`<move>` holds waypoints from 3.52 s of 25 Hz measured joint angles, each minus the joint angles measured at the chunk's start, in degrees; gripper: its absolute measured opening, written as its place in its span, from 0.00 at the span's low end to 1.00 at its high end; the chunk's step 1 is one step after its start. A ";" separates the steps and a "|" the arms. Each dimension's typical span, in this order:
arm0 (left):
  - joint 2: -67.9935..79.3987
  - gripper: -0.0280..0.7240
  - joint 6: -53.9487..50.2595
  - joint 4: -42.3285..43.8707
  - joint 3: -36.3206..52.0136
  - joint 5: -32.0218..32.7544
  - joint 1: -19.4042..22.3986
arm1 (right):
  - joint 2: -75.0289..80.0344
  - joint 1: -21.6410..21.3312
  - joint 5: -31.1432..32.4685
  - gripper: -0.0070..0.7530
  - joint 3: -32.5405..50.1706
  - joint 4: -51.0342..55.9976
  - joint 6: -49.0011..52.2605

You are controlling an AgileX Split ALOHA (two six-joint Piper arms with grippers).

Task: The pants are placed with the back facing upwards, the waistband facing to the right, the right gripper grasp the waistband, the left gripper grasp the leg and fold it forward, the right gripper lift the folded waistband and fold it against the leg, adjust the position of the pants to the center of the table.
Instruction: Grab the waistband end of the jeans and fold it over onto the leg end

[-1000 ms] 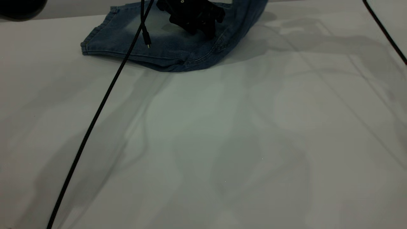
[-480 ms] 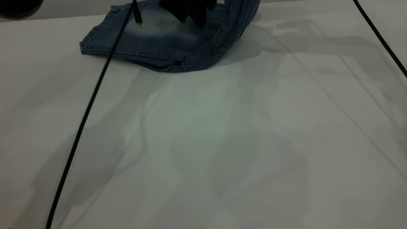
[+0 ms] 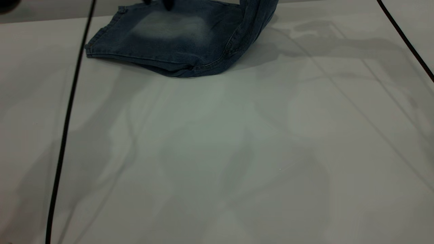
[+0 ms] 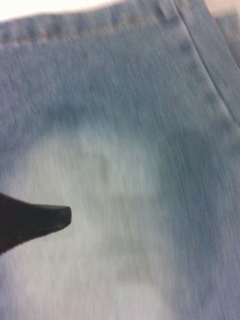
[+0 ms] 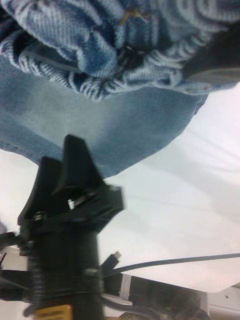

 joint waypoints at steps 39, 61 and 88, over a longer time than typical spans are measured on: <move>6.93 0.61 0.12 -3.99 0.16 0.02 1.74 | -3.84 10.10 -0.81 0.14 -0.10 11.79 -2.14; -15.05 0.61 1.36 -2.52 -1.80 0.17 1.74 | -3.19 11.51 -4.14 0.14 -0.10 13.46 -5.81; -25.08 0.61 2.94 -8.59 -1.81 -0.05 1.61 | 11.32 21.91 -17.98 0.14 -6.38 32.02 -18.27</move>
